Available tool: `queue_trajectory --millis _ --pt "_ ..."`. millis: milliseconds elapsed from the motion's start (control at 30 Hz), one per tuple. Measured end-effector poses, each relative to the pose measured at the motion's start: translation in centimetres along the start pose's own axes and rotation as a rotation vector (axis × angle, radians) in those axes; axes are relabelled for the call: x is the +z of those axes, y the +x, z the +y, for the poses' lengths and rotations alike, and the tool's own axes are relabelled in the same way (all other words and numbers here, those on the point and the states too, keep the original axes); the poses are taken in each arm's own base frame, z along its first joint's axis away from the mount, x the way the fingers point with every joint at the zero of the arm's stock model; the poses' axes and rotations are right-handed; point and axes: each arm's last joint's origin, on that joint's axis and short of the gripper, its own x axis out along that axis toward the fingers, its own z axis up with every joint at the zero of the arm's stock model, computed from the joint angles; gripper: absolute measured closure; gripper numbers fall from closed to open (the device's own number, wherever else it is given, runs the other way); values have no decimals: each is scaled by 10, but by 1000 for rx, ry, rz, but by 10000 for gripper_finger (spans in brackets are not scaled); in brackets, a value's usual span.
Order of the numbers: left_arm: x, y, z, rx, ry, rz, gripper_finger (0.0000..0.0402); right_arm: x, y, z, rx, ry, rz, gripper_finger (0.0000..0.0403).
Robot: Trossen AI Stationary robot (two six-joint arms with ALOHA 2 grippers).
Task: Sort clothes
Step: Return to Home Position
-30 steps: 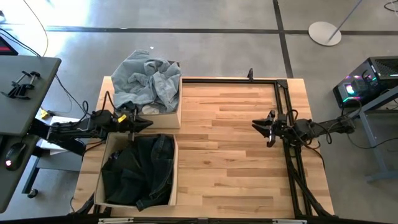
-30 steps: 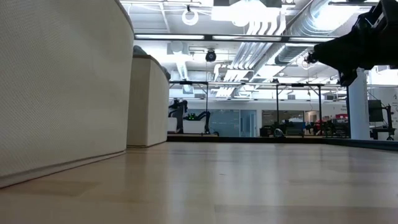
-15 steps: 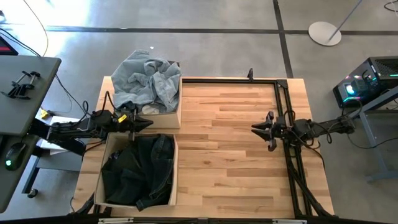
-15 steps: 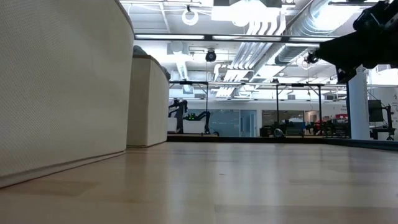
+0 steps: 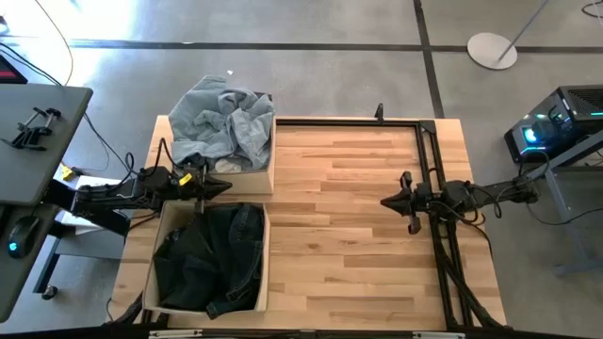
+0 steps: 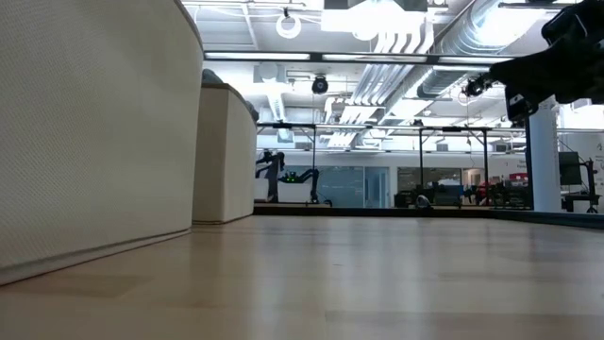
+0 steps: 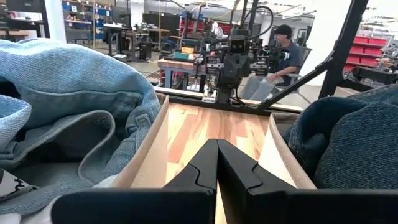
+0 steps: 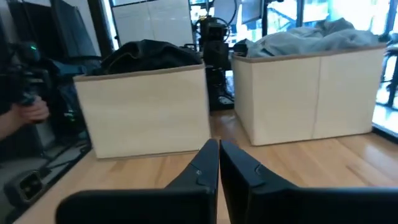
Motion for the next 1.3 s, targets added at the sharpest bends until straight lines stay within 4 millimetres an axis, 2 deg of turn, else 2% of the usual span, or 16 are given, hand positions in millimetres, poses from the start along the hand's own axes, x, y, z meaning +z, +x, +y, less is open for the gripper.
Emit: queue_trajectory --millis 300,1300 --pt "0 0 -2 -69 100 -1 402 -1 1 -1 -45 -62 9 389" --pt "4 0 -1 -29 76 -49 402 -1 1 -1 -45 -62 7 389"
